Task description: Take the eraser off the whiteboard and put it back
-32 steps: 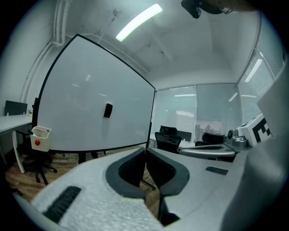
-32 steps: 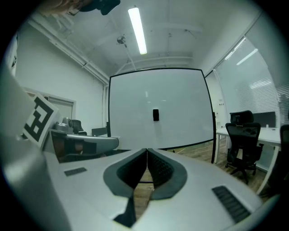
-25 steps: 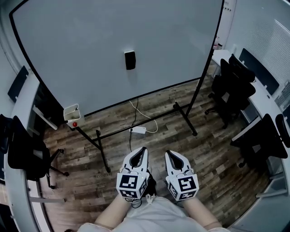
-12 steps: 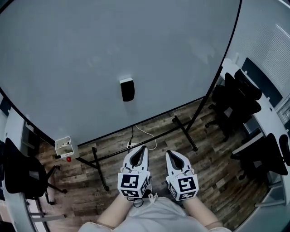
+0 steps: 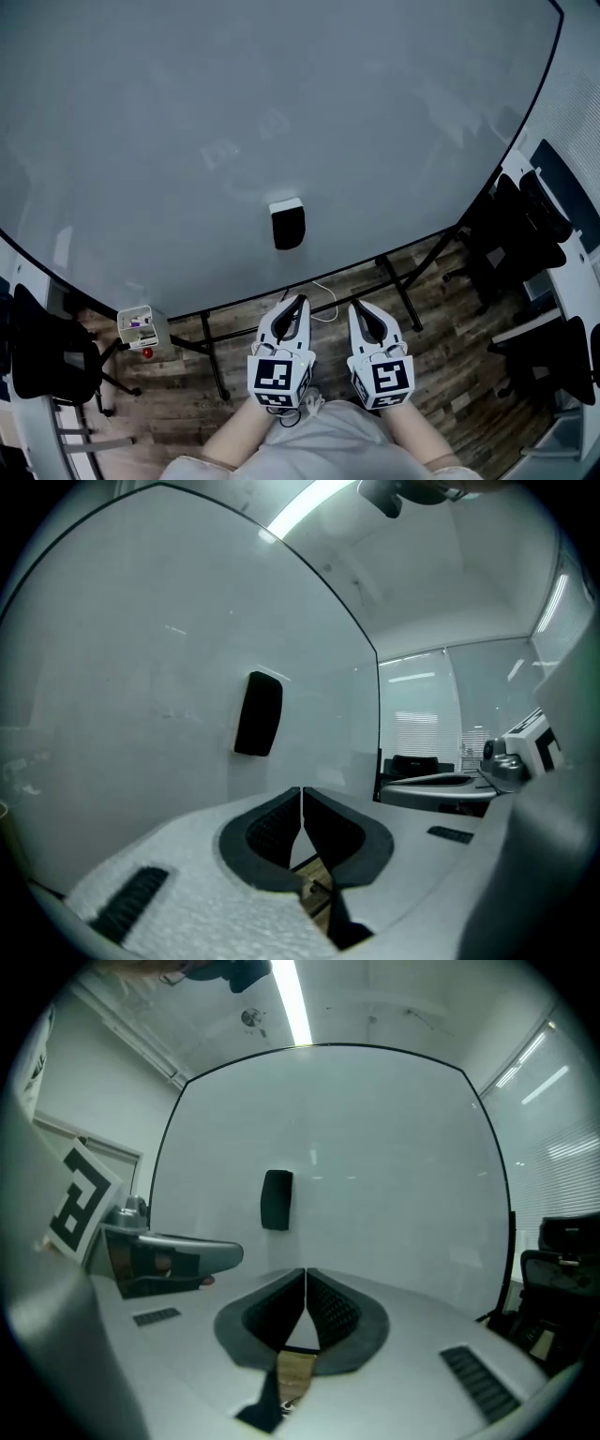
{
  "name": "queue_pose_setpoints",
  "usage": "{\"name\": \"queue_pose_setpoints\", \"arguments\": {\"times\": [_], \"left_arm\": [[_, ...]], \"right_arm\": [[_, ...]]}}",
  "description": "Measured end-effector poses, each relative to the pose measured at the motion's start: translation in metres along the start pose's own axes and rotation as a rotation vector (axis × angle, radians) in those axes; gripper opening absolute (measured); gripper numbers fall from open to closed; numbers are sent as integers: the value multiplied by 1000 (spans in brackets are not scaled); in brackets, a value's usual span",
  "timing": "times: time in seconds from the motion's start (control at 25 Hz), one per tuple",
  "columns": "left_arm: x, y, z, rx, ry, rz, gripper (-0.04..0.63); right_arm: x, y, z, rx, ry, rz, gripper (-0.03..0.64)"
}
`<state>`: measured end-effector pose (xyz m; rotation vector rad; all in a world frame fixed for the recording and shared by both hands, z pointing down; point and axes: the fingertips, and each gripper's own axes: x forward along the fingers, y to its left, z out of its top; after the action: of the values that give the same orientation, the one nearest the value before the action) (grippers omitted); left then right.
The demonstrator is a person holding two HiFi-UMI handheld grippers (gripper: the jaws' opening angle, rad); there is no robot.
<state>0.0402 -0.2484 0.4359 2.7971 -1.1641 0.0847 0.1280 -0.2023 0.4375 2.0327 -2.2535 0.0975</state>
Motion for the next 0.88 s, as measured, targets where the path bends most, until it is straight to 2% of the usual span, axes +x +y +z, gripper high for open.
{"name": "queue_pose_setpoints", "arguments": {"times": [0.2,0.4,0.72,0.76,0.8,0.84,0.88], "left_arm": [[12,12,7,12,-19,69,23],[21,19,19,-1,-46,176,23],[33,24,38,61,-69,312,26],[35,26,42,57,-71,332,58],[37,29,46,45,-73,349,137],[39,31,49,33,-75,362,185],[41,33,52,28,-79,374,209]], "right_arm": [[31,0,6,-10,-16,95,28],[58,-2,19,-44,-30,221,28],[81,-9,33,-84,-59,351,28],[83,-12,34,-85,-58,359,28],[84,-15,35,-83,-55,362,28],[85,-18,36,-83,-55,364,28],[86,-22,37,-84,-56,365,28]]}}
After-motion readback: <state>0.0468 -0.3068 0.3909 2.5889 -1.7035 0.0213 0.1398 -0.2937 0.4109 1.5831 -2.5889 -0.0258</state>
